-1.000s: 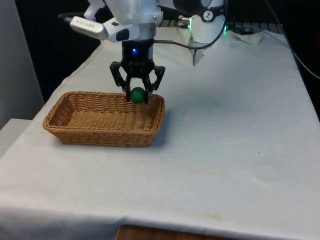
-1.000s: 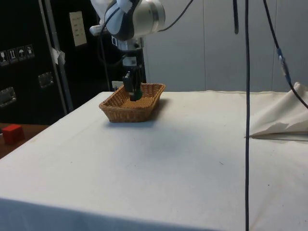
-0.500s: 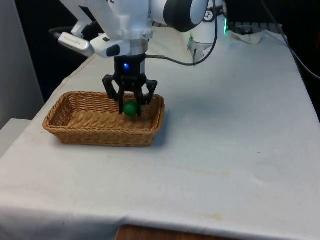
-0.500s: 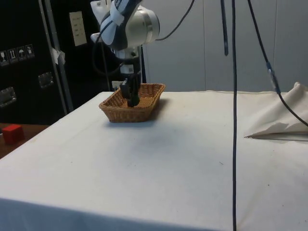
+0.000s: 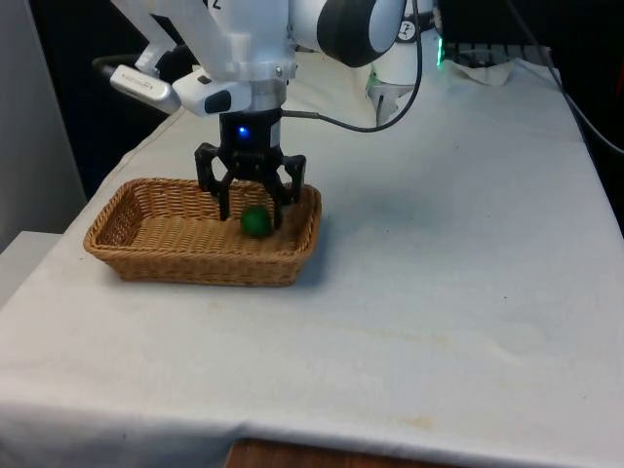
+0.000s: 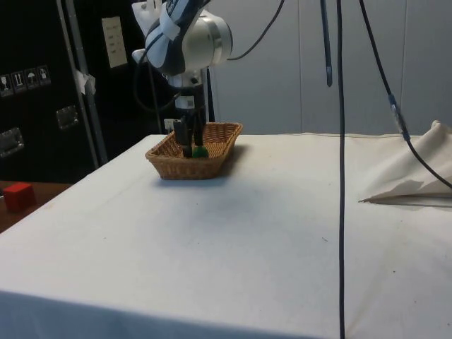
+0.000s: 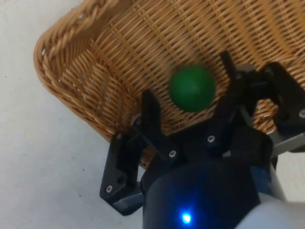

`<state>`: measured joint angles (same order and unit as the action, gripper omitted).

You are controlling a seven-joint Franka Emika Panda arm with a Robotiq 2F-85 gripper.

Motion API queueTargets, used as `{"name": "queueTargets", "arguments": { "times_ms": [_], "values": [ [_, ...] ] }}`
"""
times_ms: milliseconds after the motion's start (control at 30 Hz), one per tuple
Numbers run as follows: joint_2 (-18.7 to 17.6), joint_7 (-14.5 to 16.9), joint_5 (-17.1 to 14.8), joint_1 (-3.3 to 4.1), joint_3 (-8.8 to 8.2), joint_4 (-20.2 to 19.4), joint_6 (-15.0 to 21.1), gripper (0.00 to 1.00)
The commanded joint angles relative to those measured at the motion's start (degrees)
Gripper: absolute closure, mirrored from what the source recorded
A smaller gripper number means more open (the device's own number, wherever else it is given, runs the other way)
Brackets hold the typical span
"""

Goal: Pick up the ball and place it into the basket.

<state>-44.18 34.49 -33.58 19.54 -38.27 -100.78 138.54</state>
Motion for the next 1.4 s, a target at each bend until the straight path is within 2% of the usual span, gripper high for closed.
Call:
{"name": "queueTargets", "arguments": {
  "times_ms": [0, 100, 133, 200, 233, 333, 500, 533, 567, 600, 833, 867, 900, 1167, 1200, 1233, 1300, 1367],
  "values": [
    [-0.11, 0.11, 0.0, -0.23, 0.11, 0.34, -0.29, 0.39],
    [-0.17, 0.06, 0.0, -0.23, 0.11, 0.34, -0.34, 0.14],
    [-0.17, 0.06, 0.0, -0.23, 0.11, 0.34, -0.34, 0.0],
    [0.0, 0.0, 0.0, 0.0, 0.0, 0.06, -0.06, 0.0],
    [-0.17, 0.06, 0.0, -0.23, 0.11, 0.34, -0.34, 0.0],
    [-0.17, 0.06, 0.0, -0.23, 0.11, 0.4, -0.34, 0.0],
    [2.29, -0.29, 0.57, 1.09, -1.49, -1.26, -1.26, 0.0],
    [1.03, 0.0, 0.0, 0.46, -0.86, -0.29, -0.92, 0.0],
    [3.21, -0.34, 0.69, 1.55, -2.01, -1.95, -1.66, 0.0],
    [3.78, -0.34, 0.86, 1.78, -2.23, -2.41, -1.72, 0.0],
    [9.0, -1.32, 3.09, 2.75, -3.09, -6.02, -2.12, 0.0],
    [8.82, -0.8, 2.58, 2.23, -2.46, -5.79, -1.78, 0.0],
    [9.63, -1.43, 3.32, 2.92, -3.27, -6.42, -2.18, 0.0],
    [15.07, -3.32, 5.84, 4.64, -3.55, -9.97, -2.29, 0.0],
    [14.38, -2.64, 5.16, 3.78, -2.98, -9.17, -2.52, 0.0],
    [15.7, -3.67, 6.25, 4.87, -3.44, -10.43, -2.18, 0.0],
    [16.73, -4.35, 6.99, 5.21, -3.21, -11.34, -1.95, 0.0],
    [18.11, -5.33, 7.85, 5.9, -2.92, -12.61, -1.6, 0.0]
  ]
}}
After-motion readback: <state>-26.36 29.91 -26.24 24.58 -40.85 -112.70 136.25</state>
